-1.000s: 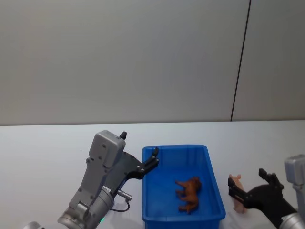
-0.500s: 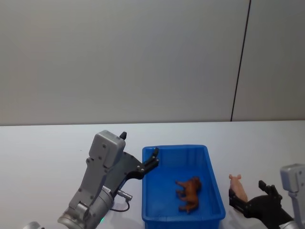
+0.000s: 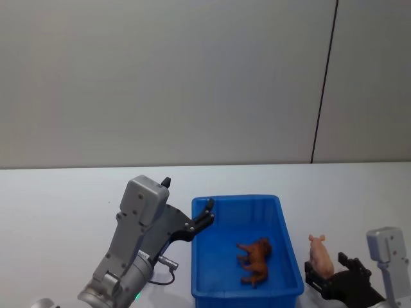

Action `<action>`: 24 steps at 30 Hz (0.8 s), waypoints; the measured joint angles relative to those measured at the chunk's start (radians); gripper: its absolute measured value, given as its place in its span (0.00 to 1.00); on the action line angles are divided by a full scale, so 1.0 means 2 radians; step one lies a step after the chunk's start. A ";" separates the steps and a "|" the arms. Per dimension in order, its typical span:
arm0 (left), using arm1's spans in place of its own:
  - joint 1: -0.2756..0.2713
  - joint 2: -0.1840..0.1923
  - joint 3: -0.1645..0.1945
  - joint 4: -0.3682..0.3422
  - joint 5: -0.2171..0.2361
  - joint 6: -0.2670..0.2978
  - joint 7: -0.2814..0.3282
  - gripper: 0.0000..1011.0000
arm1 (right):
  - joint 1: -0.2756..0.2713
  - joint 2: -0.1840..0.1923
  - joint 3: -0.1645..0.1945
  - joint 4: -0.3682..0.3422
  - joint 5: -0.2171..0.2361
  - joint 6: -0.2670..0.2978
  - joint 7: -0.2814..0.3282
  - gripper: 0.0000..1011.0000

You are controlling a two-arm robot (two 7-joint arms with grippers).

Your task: Pick up the two dolls from the table and place them into the box.

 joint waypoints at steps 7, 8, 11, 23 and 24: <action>0.000 0.000 0.000 0.000 0.000 0.000 0.000 0.99 | 0.007 -0.005 -0.001 0.016 -0.001 -0.002 0.002 0.67; 0.000 0.000 0.000 0.000 0.000 0.000 0.000 0.99 | 0.008 -0.006 -0.002 0.018 -0.001 -0.002 0.002 0.64; 0.000 0.000 0.000 0.000 0.000 0.000 0.000 0.99 | 0.009 -0.007 -0.002 0.020 -0.002 -0.003 0.002 0.53; 0.000 0.000 0.000 0.000 0.000 0.000 0.000 0.99 | 0.006 -0.006 -0.001 0.003 -0.004 -0.016 -0.001 0.38; 0.000 0.000 0.000 0.000 0.000 0.000 0.000 0.99 | 0.006 -0.006 -0.001 0.000 -0.004 -0.017 -0.001 0.38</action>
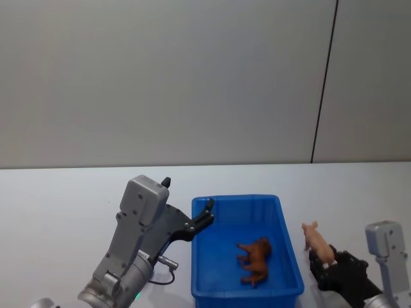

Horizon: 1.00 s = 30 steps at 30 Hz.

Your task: Pick up the two dolls from the table and place them into the box.

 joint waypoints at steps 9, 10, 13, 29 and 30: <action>0.000 0.000 0.000 0.000 0.000 0.000 0.000 0.99 | -0.001 0.002 0.001 -0.026 0.007 -0.024 0.031 0.38; 0.000 0.000 0.000 0.000 0.000 0.000 0.000 0.99 | -0.001 0.002 0.001 -0.030 0.008 -0.027 0.039 0.38; 0.000 0.000 0.000 0.000 0.000 0.000 0.000 0.99 | 0.001 0.002 0.000 -0.034 0.011 -0.031 0.051 0.38; 0.000 0.000 0.000 0.000 0.000 0.000 0.000 0.99 | 0.031 -0.016 -0.016 -0.025 0.017 -0.030 0.133 0.46; 0.000 0.000 0.000 0.000 0.000 0.000 0.000 0.99 | 0.032 -0.017 -0.016 -0.024 0.017 -0.029 0.134 0.46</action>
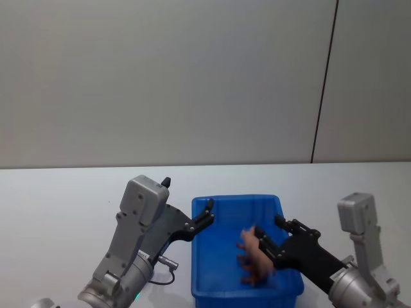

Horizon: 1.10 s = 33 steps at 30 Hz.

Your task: Pick up the two dolls from the table and place them into the box.

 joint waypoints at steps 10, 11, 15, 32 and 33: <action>0.000 0.000 0.000 0.000 0.000 0.000 0.000 0.99 | 0.008 -0.005 -0.003 0.007 -0.005 0.010 -0.004 0.79; 0.000 0.000 0.000 0.000 0.000 0.000 0.000 0.99 | 0.008 -0.005 -0.003 0.007 -0.005 0.011 -0.009 0.81; 0.000 0.000 0.000 0.000 0.000 0.000 0.000 0.99 | 0.007 -0.005 -0.002 0.005 -0.007 0.013 -0.023 0.91; 0.000 0.000 0.000 0.000 0.000 0.000 0.000 0.99 | -0.025 0.013 0.014 -0.030 -0.008 0.005 -0.118 0.99; 0.000 0.000 0.000 0.000 0.000 0.000 0.000 0.99 | -0.025 0.013 0.014 -0.030 -0.008 0.005 -0.118 0.99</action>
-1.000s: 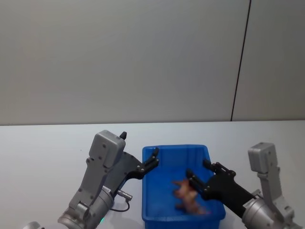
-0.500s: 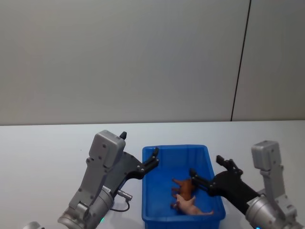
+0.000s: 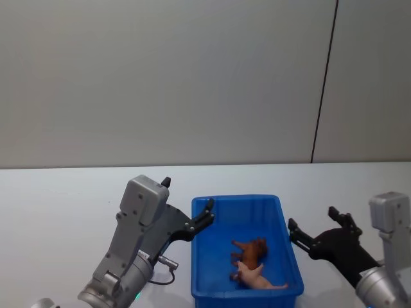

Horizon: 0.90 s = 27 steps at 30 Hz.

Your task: Pick up the two dolls from the table and place them into the box.

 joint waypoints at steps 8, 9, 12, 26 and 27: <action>0.000 0.000 0.000 0.000 0.000 0.000 0.000 0.99 | -0.011 0.007 0.005 -0.011 0.002 -0.004 -0.024 0.99; 0.000 0.000 0.000 0.000 0.000 0.000 0.000 0.99 | -0.012 0.007 0.006 -0.011 0.002 -0.004 -0.025 0.99; 0.000 0.000 0.000 0.000 0.000 0.000 0.000 0.99 | -0.014 0.009 0.007 -0.014 0.002 -0.005 -0.030 0.99; 0.008 0.007 -0.006 -0.011 -0.002 0.028 0.014 0.99 | -0.020 0.012 0.010 -0.019 0.003 -0.007 -0.043 0.99; 0.009 0.008 -0.006 -0.012 -0.003 0.031 0.016 0.99 | -0.020 0.012 0.010 -0.020 0.003 -0.007 -0.044 0.99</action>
